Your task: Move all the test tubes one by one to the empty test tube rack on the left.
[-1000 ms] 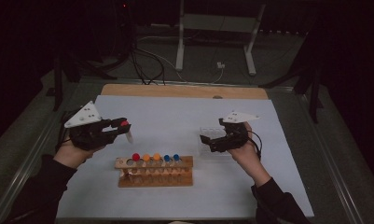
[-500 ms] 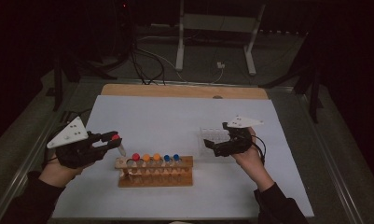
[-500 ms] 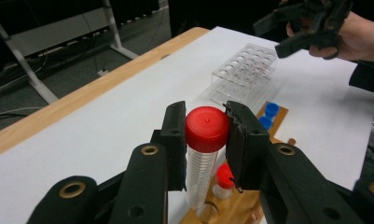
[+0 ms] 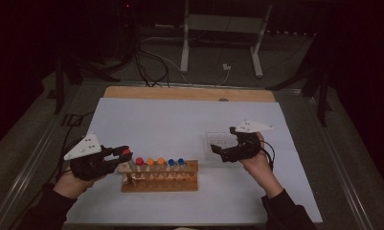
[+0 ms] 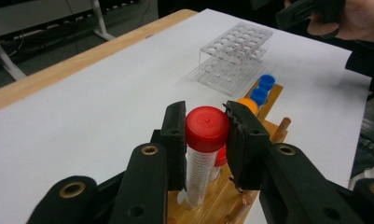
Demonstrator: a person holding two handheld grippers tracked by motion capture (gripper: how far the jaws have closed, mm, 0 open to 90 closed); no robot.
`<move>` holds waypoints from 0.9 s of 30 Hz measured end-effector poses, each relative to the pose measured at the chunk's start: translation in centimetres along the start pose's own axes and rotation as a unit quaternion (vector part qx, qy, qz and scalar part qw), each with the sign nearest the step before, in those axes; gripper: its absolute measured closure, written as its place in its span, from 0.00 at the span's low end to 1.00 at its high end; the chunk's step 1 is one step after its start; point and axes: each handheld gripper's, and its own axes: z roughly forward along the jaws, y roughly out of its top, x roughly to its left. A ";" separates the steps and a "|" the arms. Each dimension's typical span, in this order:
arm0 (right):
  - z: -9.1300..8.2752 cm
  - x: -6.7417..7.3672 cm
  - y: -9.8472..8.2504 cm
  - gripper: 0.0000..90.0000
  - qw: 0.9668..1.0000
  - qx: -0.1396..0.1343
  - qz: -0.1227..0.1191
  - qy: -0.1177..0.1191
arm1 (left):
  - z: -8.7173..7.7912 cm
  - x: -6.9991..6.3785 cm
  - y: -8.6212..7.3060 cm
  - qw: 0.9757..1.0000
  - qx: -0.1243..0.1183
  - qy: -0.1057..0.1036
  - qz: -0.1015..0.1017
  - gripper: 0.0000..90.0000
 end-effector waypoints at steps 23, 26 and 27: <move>0.1 -0.1 -0.3 0.00 1.000 0.006 0.000 0.007 | 2.3 0.1 -3.6 1.000 0.018 0.005 -0.010 0.79; 0.1 -0.1 -0.3 0.00 1.000 0.006 0.001 0.007 | 2.3 0.0 -3.5 1.000 0.019 0.005 -0.008 0.79; 0.0 -0.1 -0.3 0.00 1.000 0.006 0.000 0.007 | 2.3 0.0 -3.5 1.000 0.019 0.003 -0.007 0.79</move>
